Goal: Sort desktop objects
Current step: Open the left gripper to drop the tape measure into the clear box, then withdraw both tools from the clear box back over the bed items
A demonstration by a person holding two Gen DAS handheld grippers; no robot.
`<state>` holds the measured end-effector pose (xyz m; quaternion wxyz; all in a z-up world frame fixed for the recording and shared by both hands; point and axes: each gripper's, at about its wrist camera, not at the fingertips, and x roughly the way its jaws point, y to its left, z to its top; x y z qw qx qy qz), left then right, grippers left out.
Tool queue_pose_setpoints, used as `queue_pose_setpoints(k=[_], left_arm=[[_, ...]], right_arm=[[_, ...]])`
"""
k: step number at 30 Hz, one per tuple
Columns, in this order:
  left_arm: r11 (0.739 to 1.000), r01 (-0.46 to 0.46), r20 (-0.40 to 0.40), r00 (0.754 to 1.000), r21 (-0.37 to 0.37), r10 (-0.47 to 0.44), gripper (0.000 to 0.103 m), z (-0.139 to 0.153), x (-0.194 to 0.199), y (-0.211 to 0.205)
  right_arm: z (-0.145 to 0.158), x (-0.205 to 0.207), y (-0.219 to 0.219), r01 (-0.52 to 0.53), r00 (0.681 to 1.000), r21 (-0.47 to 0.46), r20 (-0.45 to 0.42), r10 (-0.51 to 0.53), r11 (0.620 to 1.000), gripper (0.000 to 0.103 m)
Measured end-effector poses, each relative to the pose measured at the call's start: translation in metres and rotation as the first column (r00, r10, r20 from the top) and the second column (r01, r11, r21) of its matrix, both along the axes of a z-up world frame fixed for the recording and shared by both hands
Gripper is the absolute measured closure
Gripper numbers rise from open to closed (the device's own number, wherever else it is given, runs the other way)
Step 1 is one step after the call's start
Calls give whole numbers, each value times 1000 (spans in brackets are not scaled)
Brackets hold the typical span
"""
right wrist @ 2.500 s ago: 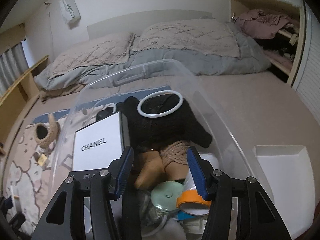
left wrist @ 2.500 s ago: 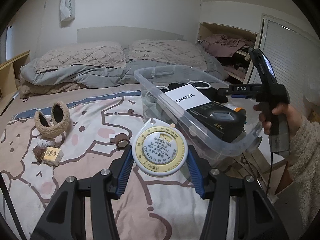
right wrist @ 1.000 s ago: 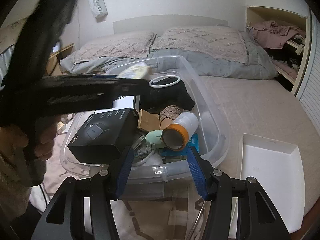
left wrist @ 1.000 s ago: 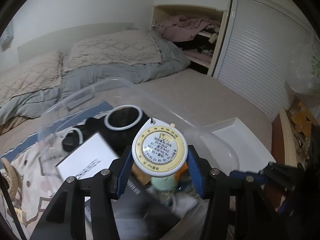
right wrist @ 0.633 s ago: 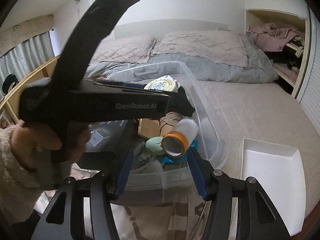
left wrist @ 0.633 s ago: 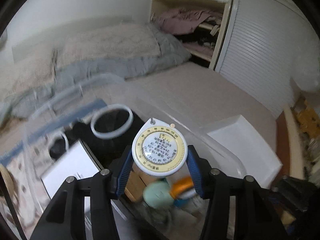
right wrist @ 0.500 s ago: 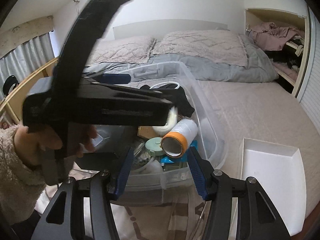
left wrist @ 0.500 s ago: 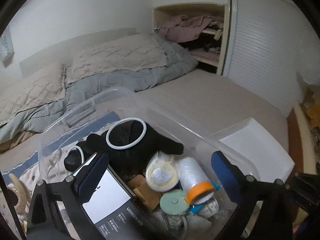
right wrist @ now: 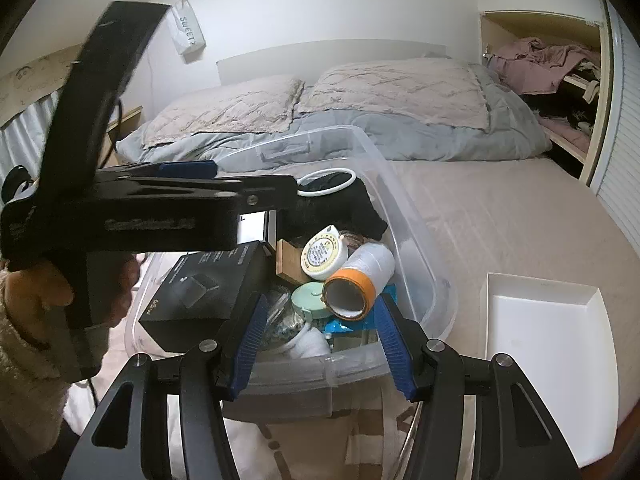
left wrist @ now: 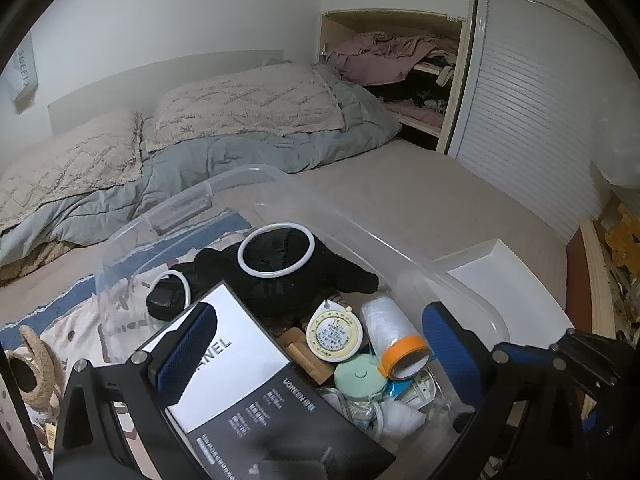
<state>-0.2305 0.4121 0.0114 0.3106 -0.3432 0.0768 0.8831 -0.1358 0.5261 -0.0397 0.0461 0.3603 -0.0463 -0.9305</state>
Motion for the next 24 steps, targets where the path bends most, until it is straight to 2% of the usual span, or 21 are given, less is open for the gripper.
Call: queue_pose_setpoints(k=[8, 9, 10, 11, 12, 15, 24], left_arm=[[1000, -13, 2, 1000, 15, 13, 0, 1, 12, -22], [1000, -16, 3, 1000, 12, 16, 0, 0, 13, -25], [1000, -19, 5, 1000, 9, 19, 0, -1, 15, -28], [1000, -22, 7, 1000, 7, 22, 0, -2, 17, -32], [1000, -26, 9, 1000, 5, 26, 0, -3, 18, -36], [999, -41, 5, 999, -5, 41, 0, -5, 22, -48], [998, -60, 4, 998, -30, 60, 0, -13, 29, -68]], right_arm=[[5, 2, -5, 52, 997, 27, -49, -51, 998, 47], [5, 3, -5, 59, 997, 30, -49, -58, 998, 41], [5, 2, -6, 66, 997, 36, -48, -65, 997, 30], [5, 2, -7, 73, 996, 45, -50, -70, 996, 4], [5, 3, -8, 78, 995, 56, -59, -75, 995, 0], [8, 6, -12, 96, 992, 88, -85, -89, 991, 0], [8, 8, -13, 140, 987, 80, -96, -132, 987, 0]])
